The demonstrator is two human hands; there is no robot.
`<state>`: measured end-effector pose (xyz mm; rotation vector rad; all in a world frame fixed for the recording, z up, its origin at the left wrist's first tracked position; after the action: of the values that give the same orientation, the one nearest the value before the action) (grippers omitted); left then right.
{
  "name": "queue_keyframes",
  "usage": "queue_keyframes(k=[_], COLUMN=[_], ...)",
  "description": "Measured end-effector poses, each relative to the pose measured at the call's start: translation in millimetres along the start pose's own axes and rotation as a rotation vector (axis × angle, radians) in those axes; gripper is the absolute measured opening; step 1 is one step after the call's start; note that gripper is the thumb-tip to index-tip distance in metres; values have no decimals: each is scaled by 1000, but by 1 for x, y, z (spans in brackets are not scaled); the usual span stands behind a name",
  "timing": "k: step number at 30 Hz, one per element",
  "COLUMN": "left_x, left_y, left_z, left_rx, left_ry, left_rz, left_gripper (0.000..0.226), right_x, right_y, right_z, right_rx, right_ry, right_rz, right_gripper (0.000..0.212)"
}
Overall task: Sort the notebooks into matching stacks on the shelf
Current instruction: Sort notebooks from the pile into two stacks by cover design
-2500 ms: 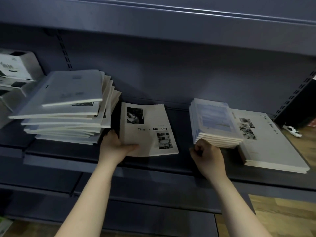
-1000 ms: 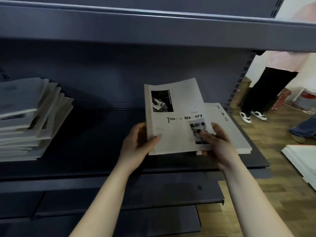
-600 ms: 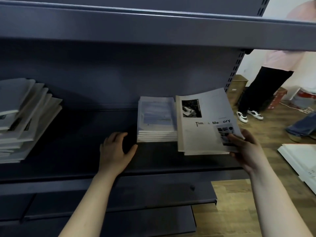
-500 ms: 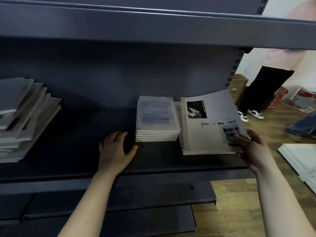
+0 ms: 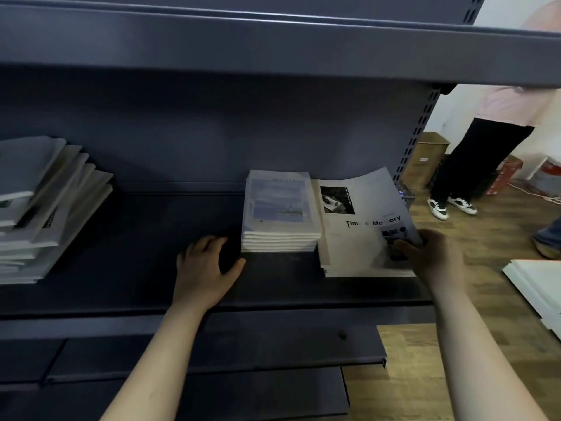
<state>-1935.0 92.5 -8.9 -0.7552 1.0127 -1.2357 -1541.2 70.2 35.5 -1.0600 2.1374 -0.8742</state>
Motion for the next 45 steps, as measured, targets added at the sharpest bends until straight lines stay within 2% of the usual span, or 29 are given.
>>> queue_keyframes(k=[5,9,15,26,30,36,41,45], left_x=[1,0,-1,3,4,9,17,18], left_y=[0,0,0,-1,-3,-8,-21,-39], left_z=[1,0,0,4,4,4,-4,-15], left_rx=[1,-10,-20,-29,-18,17,66,110], left_ry=[7,7,8,7,1,-3,24,76], left_rz=[9,19,13,5,0,-66,-111,-81], left_gripper=[61,61,60,59,58,58,57,54], right_x=[-12,-6,8,7,7,6,17,40], right_y=[11,11,15,24,25,14,17,33], right_z=[-1,0,-1,-5,-4,-15,-44,-87], right_rx=[117,73,25,46,65,262,202,53], right_ry=[-29,-42,-87,-47,-33,-1,-182,-356], right_rz=[11,85,150,210,156,116,42,-9], right_gripper=[32,40,18,15,17,23,24,15])
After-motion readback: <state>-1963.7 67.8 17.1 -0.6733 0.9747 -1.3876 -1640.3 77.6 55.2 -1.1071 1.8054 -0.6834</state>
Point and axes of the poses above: each hand's wrist, its own x-axis away from the middle knuckle, its own y-axis out of the palm, z = x × y, the point moved 4 cm from there along -x, towards the middle knuckle, and after that the axes turned 2 degrees about x, right-handed, at the moved point
